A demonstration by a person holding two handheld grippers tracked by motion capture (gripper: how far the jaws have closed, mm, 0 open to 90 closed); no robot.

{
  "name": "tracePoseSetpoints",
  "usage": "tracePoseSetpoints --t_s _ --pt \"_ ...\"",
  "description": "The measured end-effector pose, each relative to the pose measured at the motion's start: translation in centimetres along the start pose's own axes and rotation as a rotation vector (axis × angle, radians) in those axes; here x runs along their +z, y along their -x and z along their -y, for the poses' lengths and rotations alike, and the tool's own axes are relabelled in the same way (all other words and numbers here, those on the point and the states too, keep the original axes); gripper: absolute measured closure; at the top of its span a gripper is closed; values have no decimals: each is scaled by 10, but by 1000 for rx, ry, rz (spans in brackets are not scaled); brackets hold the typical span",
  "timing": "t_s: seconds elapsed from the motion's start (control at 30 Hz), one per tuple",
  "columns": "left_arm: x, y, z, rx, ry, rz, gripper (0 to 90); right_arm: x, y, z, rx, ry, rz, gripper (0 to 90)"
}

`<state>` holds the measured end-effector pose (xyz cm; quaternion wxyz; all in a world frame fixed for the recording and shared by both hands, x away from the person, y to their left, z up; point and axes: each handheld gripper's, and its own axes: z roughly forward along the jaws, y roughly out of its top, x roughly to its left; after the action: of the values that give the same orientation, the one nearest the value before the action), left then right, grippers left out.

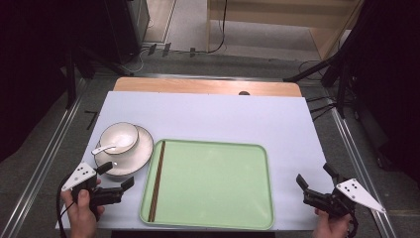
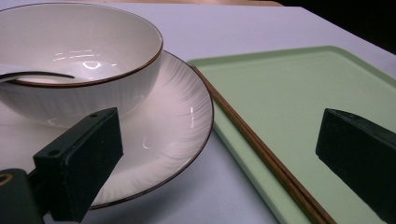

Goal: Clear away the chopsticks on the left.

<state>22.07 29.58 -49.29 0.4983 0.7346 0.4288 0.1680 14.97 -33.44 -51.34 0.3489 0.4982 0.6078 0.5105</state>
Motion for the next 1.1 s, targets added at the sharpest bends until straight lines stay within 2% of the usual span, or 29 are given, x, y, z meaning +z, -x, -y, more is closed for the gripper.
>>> tracePoseSetpoints --t_s 0.4,0.63,0.9,1.1 --pt "-22 -20 9 -7 27 -37 13 0 0 1 0 -2 4 13" --pt "-33 -29 15 -29 40 -50 13 1 0 2 -1 -8 9 13" --pt "-47 -37 20 7 42 -71 13 3 -1 3 -7 -22 17 13" --pt "-54 -50 23 -20 63 -79 13 6 0 5 -15 -36 26 13"
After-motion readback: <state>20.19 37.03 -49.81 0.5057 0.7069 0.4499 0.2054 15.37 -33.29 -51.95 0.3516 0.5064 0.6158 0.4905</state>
